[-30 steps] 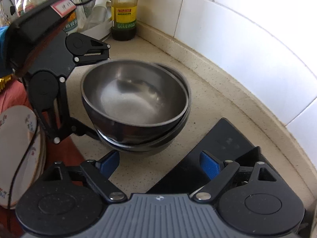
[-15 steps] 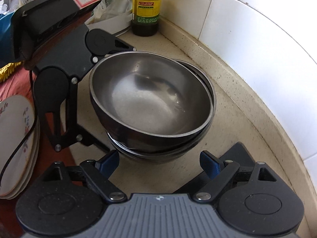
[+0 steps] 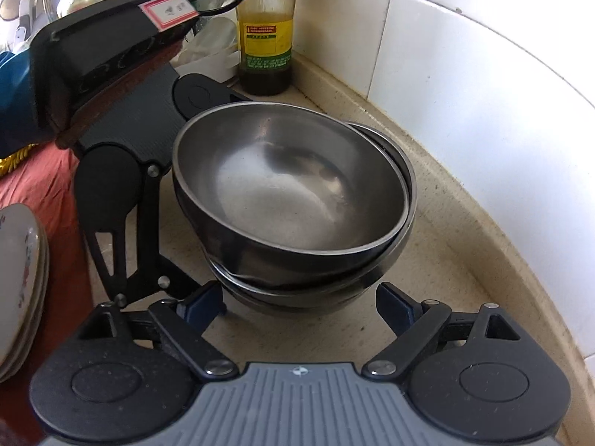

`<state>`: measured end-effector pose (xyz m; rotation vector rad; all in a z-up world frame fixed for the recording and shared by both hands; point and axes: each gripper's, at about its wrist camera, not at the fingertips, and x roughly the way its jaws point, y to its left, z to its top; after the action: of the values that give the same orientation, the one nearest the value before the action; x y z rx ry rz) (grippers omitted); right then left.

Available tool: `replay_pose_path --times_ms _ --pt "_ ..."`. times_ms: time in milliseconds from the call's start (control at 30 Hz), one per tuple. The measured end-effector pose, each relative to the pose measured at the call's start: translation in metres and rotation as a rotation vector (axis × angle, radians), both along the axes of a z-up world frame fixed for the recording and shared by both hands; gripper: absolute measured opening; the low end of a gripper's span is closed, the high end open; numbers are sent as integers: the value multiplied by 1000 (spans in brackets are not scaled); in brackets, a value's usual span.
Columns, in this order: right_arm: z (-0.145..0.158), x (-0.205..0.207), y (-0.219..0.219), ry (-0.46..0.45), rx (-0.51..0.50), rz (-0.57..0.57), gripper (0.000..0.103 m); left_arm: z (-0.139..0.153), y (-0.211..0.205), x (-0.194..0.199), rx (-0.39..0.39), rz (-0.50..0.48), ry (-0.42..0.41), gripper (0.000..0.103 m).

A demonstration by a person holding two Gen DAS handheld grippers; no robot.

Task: Organize plates and bowls
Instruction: 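Grasp the steel bowl stack rim with the left gripper while the right gripper grasps the opposite rim, then lift the steel bowl stack off the counter with both grippers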

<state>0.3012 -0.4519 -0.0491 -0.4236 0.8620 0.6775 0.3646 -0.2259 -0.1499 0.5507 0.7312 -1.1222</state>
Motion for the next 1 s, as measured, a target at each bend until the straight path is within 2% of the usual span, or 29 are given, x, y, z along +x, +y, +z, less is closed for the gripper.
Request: replay_pose_path --times_ms 100,133,267,300,367,433,567,667,867,933,1000 --pt "4 -3 -5 -35 -51 20 89 0 0 6 0 16 -17 103" --pt "4 -2 -8 -41 -60 30 94 0 2 8 -4 17 -17 103" --pt "1 15 -11 -24 -25 42 96 -4 -1 24 -20 24 -8 103" --pt "1 16 -11 -30 -20 49 102 -4 -4 26 -22 20 -13 103" --pt "0 19 -13 -76 -31 74 101 -5 -7 32 -26 23 -12 103" --pt "-1 26 -14 -89 -27 53 101 -6 -5 39 -31 44 -12 103" --pt "0 35 -11 -125 -18 95 101 -6 -6 47 -32 80 -27 103" --pt "-1 40 -8 -111 0 80 102 -5 -8 48 -22 95 -54 103" --pt "-3 44 -10 -102 27 53 101 -8 -1 62 -37 81 -13 103" --pt "-4 45 -10 -109 37 36 101 -9 -2 63 -41 113 -15 103" --pt "-5 42 -10 -103 48 14 101 -6 -3 47 -47 133 -46 103"
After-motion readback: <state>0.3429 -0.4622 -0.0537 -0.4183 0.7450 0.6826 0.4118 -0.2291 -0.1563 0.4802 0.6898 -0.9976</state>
